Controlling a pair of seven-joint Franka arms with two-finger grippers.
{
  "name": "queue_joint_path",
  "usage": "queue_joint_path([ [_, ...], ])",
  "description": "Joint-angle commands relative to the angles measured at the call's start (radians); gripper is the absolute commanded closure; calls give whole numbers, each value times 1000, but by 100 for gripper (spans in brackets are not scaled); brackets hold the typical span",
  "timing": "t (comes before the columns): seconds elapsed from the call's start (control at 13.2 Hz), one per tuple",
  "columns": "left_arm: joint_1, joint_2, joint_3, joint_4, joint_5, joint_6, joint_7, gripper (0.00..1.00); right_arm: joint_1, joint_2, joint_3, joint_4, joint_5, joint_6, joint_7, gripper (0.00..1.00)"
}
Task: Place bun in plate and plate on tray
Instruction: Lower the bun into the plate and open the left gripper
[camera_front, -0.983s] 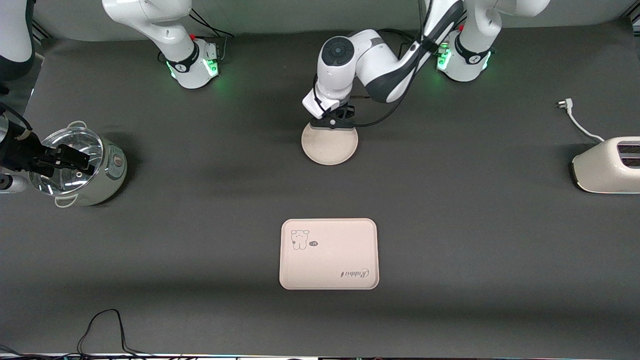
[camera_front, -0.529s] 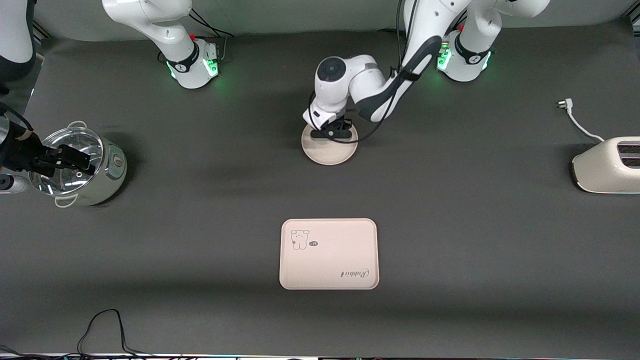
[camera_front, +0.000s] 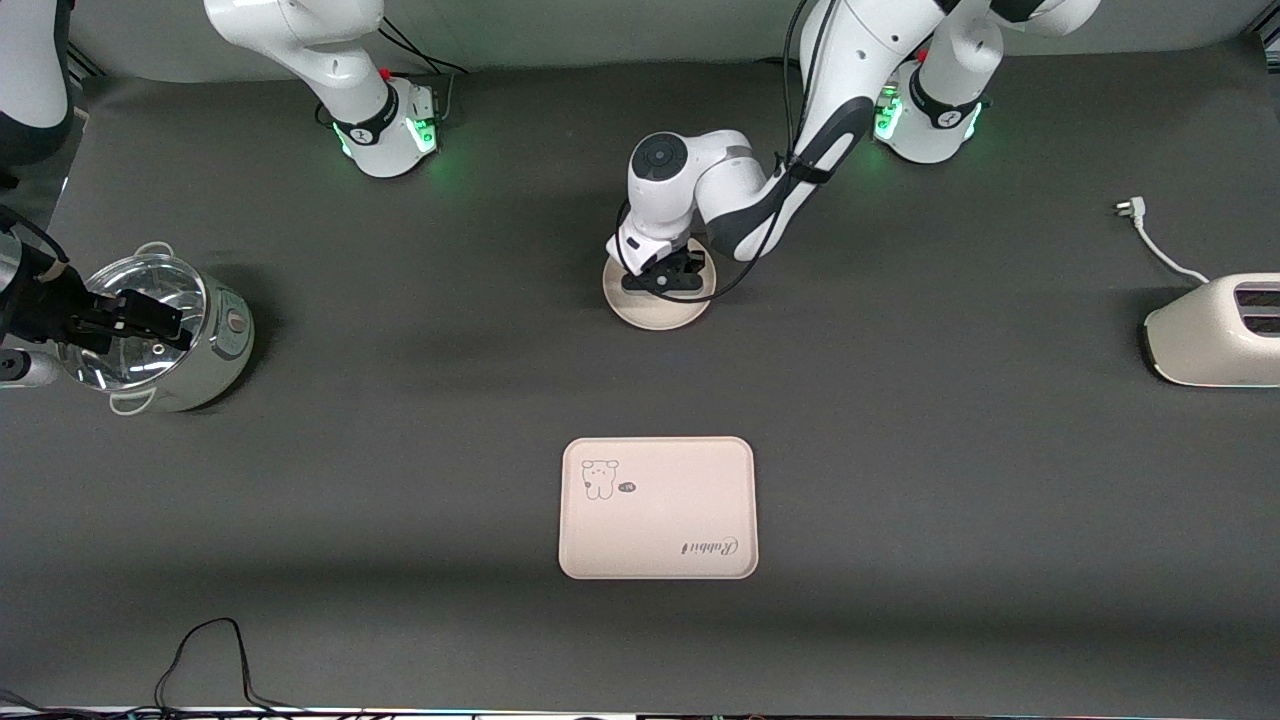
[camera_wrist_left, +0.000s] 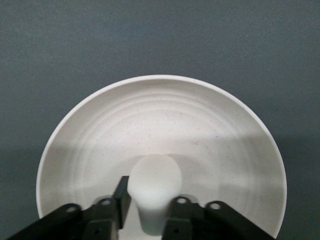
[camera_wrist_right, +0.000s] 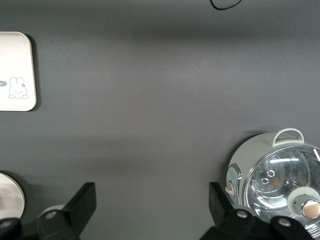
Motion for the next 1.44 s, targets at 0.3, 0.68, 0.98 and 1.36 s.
queue_joint_path([
  [0.3,-20,5,14,11,26,-24,-31,0,9,-18,-8,-14,-17,-2,-20,0],
  [0.68,-14,7,16,8,26,-27,-31,0,8,-18,-8,-14,-17,-2,-20,0],
  [0.98,0,-24,14,14,26,-61,-13,0,8,-18,-8,-14,-17,-2,-20,0],
  [1.36,48,-199,94,33,-162,-153,331,0,8,-18,-8,-14,-17,-2,-20,0],
])
